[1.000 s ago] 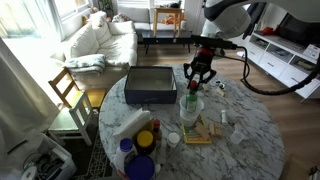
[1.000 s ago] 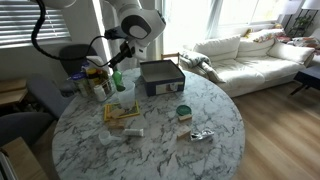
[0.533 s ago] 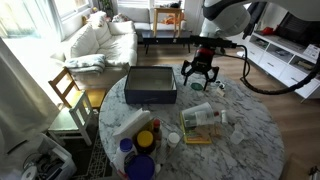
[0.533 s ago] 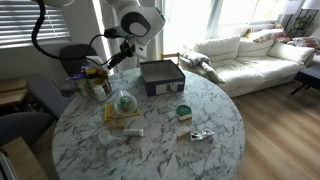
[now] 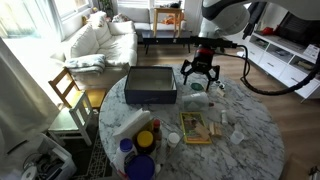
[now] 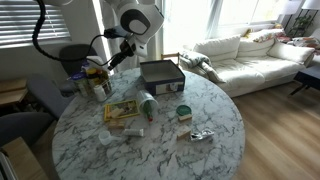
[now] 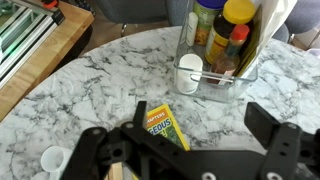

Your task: Put the bottle into the jar

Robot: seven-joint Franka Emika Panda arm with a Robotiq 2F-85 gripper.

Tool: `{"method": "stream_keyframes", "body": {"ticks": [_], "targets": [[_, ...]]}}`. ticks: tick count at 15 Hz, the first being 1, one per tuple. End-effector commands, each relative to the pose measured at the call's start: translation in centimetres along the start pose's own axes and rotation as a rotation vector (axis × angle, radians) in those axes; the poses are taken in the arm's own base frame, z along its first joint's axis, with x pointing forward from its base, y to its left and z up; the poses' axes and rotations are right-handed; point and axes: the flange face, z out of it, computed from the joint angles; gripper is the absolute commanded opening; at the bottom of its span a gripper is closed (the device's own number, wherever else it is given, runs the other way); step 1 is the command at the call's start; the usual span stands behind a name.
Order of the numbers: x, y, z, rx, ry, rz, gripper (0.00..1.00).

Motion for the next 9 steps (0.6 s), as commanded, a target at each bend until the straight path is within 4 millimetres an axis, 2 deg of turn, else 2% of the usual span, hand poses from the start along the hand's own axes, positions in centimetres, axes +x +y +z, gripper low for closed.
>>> {"method": "stream_keyframes", "body": {"ticks": [1,9], "targets": [[0.11,0.02,-0.13,-0.009,0.021,-0.026,1.00],[0.22,-0.16,-0.14,-0.018,0.060,-0.071,1.00]]}}
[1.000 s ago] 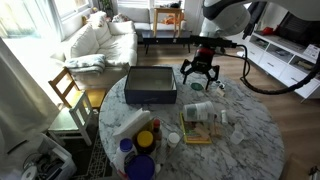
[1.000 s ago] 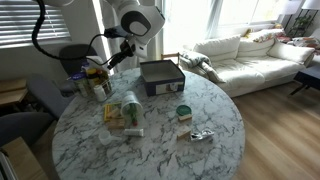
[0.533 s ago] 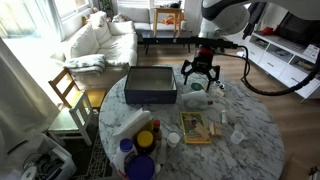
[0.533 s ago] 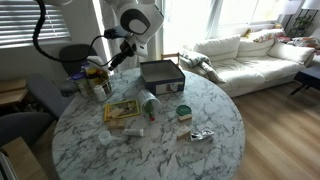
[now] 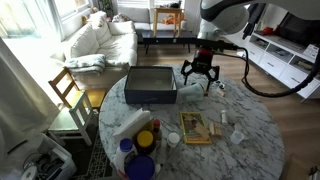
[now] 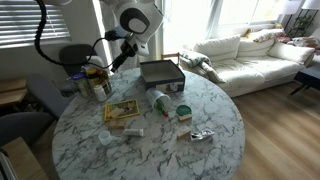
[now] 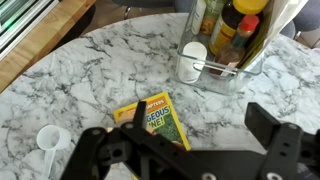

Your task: Put the bottle into the jar

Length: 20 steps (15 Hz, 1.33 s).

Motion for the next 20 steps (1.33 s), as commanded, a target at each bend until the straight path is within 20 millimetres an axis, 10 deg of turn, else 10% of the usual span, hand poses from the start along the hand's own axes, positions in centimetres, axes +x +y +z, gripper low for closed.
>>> {"method": "stream_keyframes", "body": {"ticks": [1,4,12,20], "targets": [[0.0,0.0,-0.1,-0.001,0.000,0.000,1.00],[0.0,0.0,-0.1,-0.001,0.000,-0.001,1.00],[7.6,3.3,-4.8,-0.047,0.182,-0.233,1.00],[7.6,3.4,-4.3,-0.020,0.144,-0.110,1.00]]}}
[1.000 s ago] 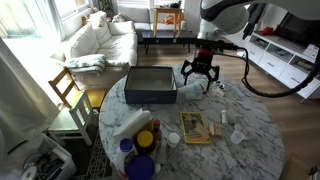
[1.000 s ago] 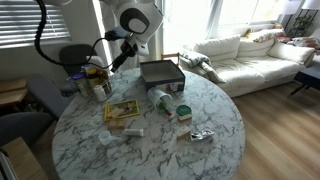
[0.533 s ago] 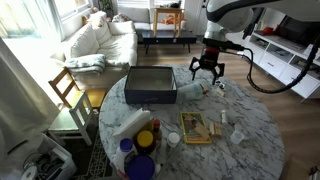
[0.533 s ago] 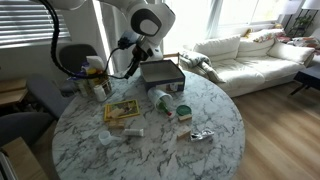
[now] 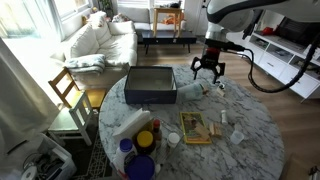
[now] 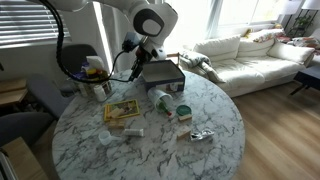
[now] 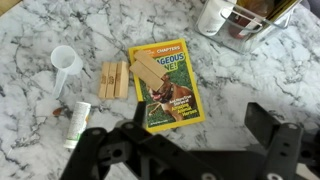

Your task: Put the bottle into the jar

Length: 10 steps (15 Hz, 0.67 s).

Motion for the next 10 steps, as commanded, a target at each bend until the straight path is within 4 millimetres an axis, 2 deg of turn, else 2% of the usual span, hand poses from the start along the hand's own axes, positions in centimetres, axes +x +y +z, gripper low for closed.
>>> {"method": "stream_keyframes", "body": {"ticks": [1,6,10], "targets": [[3.4,1.2,-0.2,0.031,0.025,0.104,1.00],[10.0,3.7,-0.4,0.141,0.092,0.063,1.00],[13.5,5.0,0.1,0.226,0.110,-0.013,1.00]]}}
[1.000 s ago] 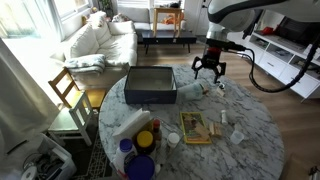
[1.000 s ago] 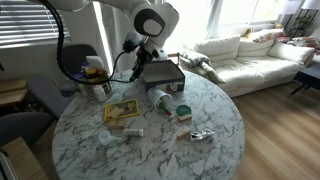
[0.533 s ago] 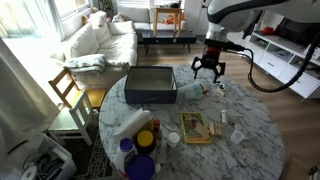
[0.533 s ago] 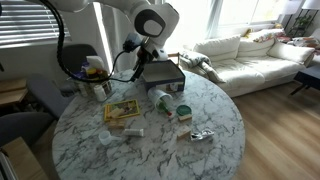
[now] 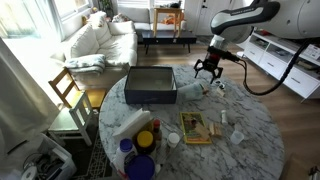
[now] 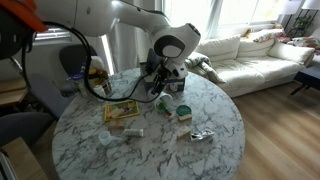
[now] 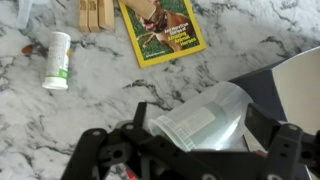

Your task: Put the bottle into the jar

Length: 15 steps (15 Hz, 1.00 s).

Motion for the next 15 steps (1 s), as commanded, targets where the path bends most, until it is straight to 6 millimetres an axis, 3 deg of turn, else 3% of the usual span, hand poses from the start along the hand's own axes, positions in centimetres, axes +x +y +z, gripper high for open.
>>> {"method": "stream_keyframes", "body": {"ticks": [1,3,4,8,15], "targets": [[3.2,0.2,0.3,0.099,0.013,-0.082,1.00],[4.1,0.1,0.3,0.145,0.038,-0.141,1.00],[2.8,0.3,0.3,0.090,0.023,-0.089,1.00],[2.9,0.2,0.3,0.095,0.028,-0.097,1.00],[6.4,2.1,2.5,0.124,0.051,-0.272,1.00]]}}
